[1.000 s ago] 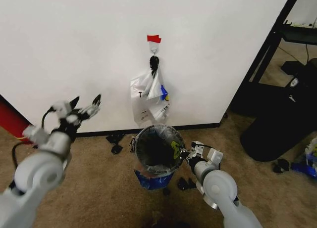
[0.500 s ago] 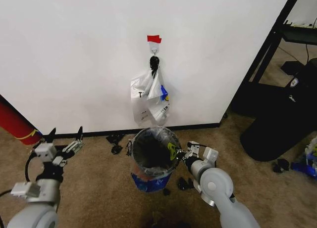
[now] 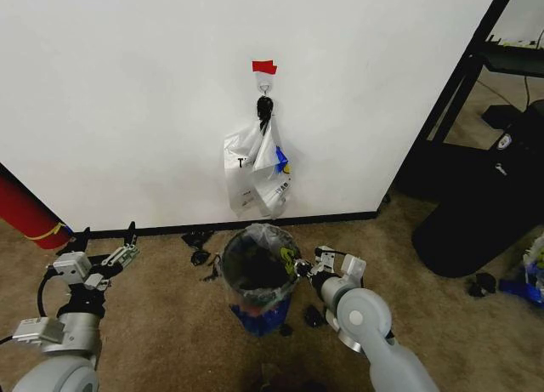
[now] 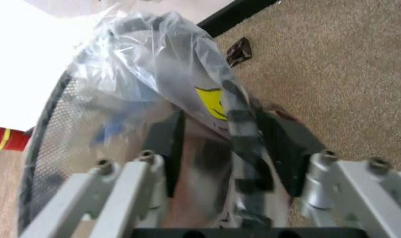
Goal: Pick up the garbage bag from the wall and place it over the trash bin.
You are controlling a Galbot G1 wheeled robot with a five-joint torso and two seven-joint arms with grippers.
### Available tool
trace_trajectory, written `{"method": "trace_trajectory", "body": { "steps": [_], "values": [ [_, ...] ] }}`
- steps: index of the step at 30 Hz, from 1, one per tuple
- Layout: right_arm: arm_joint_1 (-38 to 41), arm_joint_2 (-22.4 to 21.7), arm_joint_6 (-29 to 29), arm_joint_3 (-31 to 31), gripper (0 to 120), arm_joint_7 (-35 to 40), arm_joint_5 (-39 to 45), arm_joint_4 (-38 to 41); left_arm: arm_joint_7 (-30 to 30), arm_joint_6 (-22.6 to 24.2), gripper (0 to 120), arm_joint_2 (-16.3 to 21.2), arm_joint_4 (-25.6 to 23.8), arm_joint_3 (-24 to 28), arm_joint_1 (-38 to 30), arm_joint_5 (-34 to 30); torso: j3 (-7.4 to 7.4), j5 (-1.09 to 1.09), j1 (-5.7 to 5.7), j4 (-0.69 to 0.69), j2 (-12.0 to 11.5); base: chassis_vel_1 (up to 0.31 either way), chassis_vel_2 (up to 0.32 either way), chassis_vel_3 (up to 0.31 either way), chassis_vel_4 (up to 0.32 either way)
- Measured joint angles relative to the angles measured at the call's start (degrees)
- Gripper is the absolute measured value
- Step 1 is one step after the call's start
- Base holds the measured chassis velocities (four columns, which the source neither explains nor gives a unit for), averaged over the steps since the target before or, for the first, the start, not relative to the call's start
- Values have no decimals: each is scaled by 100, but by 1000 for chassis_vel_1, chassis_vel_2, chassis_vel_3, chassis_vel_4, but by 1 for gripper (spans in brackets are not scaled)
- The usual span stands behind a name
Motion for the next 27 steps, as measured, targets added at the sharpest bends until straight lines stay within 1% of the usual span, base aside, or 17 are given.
{"method": "trace_trajectory", "body": {
  "steps": [1,3,5,8,11,12,14,15,16,17,18,20,21,23,24,26,27],
  "values": [
    [-5,2,0,-5,46,-12,-13,-2,-1,2,100,0,2,3,-1,-5,0,0,0,0,0,0,0,0,0],
    [-21,-5,0,-25,57,-45,-95,-13,-15,20,100,3,15,10,-15,-32,0,0,0,0,0,0,0,0,0],
    [-24,-12,1,-25,59,-53,-114,-14,-19,29,100,5,18,12,-23,-38,0,0,0,1,0,0,0,0,0],
    [-118,-99,49,-13,74,-188,-381,64,-68,78,100,10,14,44,-56,-47,0,0,0,0,0,0,0,0,0],
    [-258,-151,332,-13,85,-412,-931,189,-80,95,100,2,7,114,-85,-19,0,0,0,0,0,0,0,0,0],
    [-258,-151,332,-13,85,-412,-931,189,-80,95,100,2,7,114,-85,-19,0,0,0,0,0,0,0,0,0],
    [-574,-171,1139,59,95,-910,-1961,422,-28,80,100,-55,-75,332,-90,84,0,1,1,1,0,0,0,0,0],
    [-625,-168,1264,82,97,-982,-2100,461,-22,73,100,-60,-81,359,-89,99,0,1,1,1,0,0,0,0,0],
    [-830,-137,1720,168,99,-1216,-2570,598,11,8,100,-105,-97,509,-94,215,0,1,1,0,0,0,0,0,0],
    [-911,-120,1876,203,100,-1292,-2732,645,18,-8,100,-121,-98,547,-96,252,0,1,1,0,0,0,0,0,0],
    [-1105,-71,2264,301,100,-1456,-3116,740,37,-55,100,-188,-104,664,-109,378,0,1,1,0,0,0,0,0,0],
    [-1179,-47,2413,346,100,-1517,-3260,777,47,-74,100,-212,-108,705,-110,421,0,1,1,1,0,0,0,0,0],
    [-1409,34,2859,498,100,-1692,-3675,895,85,-129,100,-281,-124,809,-108,537,0,0,0,0,0,0,0,0,0],
    [-1788,171,3477,786,100,-1909,-4212,1068,155,-233,100,-406,-180,974,-64,724,0,1,1,1,0,0,0,0,0],
    [-2312,333,4000,1169,100,-2062,-4697,1334,194,-325,100,-532,-241,1108,8,889,-1,1,0,0,0,0,0,0,0],
    [-2448,364,4111,1247,100,-2090,-4782,1400,194,-356,100,-567,-249,1133,23,933,0,1,0,-1,0,0,0,0,0],
    [-2823,432,4390,1439,100,-2145,-4974,1578,194,-441,100,-632,-254,1165,51,1013,-1,1,0,0,0,0,0,0,0]
  ]
}}
